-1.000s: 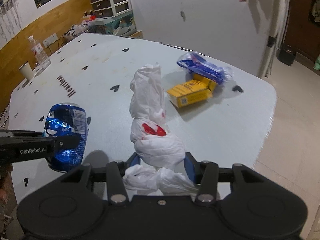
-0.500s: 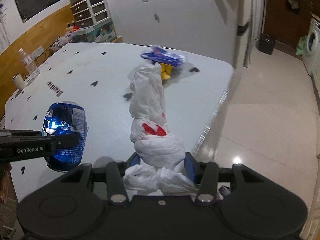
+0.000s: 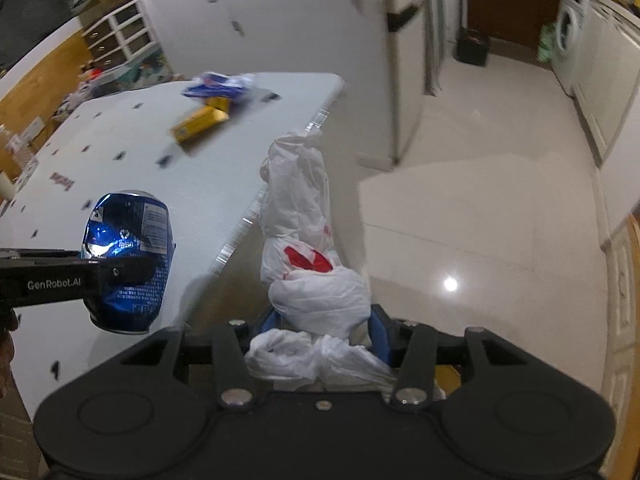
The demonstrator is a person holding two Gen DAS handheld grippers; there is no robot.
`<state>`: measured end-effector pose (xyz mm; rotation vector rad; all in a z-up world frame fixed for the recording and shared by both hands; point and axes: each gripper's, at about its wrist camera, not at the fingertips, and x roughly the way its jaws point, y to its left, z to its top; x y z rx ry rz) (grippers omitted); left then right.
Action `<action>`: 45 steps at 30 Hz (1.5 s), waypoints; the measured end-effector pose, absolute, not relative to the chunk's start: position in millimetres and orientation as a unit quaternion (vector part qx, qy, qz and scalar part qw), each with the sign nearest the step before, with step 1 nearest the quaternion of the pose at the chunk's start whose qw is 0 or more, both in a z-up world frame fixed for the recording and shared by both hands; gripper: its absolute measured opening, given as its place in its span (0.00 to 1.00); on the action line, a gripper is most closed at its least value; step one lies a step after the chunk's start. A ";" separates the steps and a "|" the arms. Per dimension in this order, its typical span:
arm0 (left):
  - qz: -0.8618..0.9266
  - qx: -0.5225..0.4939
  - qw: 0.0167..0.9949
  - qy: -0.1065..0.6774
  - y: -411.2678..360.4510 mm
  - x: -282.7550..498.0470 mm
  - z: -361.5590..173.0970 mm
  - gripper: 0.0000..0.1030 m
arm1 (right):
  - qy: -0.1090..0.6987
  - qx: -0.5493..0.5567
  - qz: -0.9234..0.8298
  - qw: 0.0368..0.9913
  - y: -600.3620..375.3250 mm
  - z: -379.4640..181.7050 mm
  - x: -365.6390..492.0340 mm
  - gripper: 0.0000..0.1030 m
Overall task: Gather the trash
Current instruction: 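Lift the blue can and white bag and carry both toward the bin, then open the right tool over the bin while the left tool releases the blue can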
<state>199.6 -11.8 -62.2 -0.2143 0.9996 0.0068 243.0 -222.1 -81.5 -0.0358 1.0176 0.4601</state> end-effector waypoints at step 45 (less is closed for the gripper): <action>-0.080 -0.110 0.726 0.674 -129.6 248.1 -308.9 0.23 | 0.725 0.060 0.165 0.666 -304.3 -371.4 227.7 0.66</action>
